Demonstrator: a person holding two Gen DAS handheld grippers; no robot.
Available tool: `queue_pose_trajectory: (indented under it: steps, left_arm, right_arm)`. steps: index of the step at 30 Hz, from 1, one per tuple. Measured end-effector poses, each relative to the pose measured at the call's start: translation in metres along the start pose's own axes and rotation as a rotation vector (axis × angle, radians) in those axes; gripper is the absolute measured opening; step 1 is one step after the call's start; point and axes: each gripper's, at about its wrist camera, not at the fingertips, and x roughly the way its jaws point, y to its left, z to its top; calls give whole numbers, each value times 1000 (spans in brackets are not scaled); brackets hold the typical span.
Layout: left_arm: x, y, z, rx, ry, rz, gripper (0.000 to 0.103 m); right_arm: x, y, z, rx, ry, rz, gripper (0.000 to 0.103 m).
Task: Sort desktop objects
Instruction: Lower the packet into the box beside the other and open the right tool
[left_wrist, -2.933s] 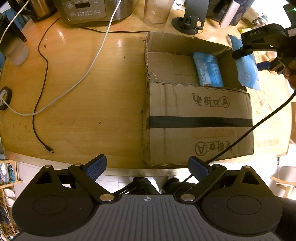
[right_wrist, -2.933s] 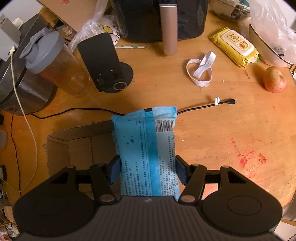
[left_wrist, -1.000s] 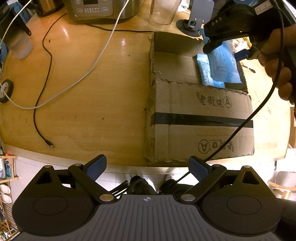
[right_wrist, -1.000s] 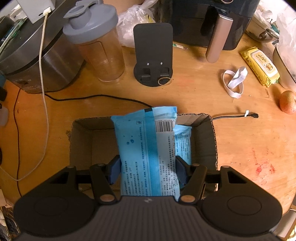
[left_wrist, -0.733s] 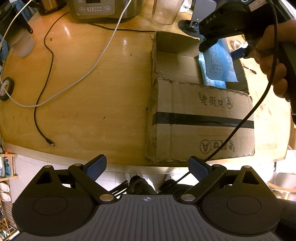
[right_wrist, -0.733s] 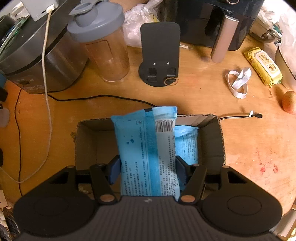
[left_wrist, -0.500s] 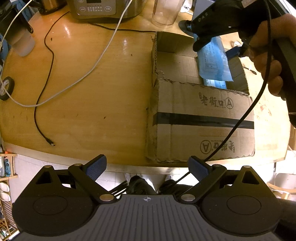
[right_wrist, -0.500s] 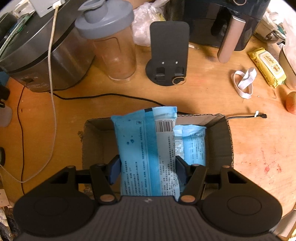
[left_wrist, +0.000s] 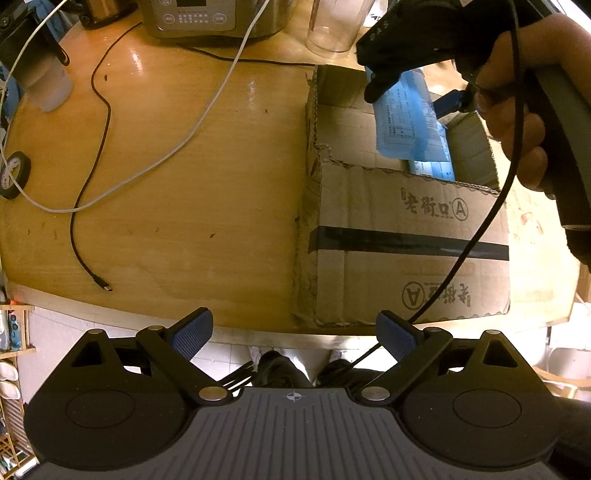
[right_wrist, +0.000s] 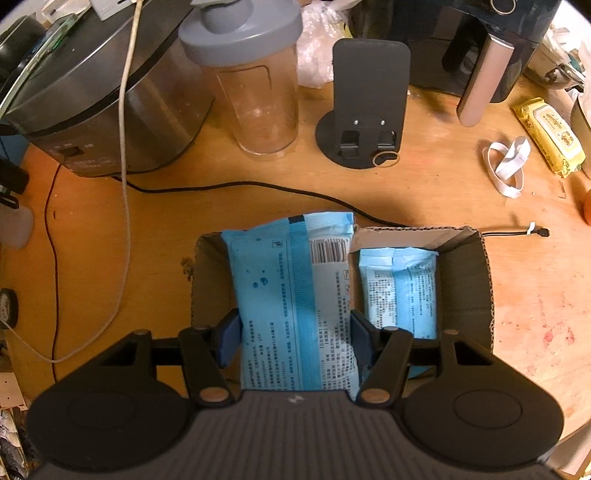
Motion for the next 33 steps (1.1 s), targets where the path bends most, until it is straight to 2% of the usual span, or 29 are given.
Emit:
queue_pose_trajectory:
  steps: [33]
  left_arm:
    - [3, 2, 1, 2, 14, 4, 97]
  right_arm:
    - [51, 0, 1, 10, 52, 13, 61]
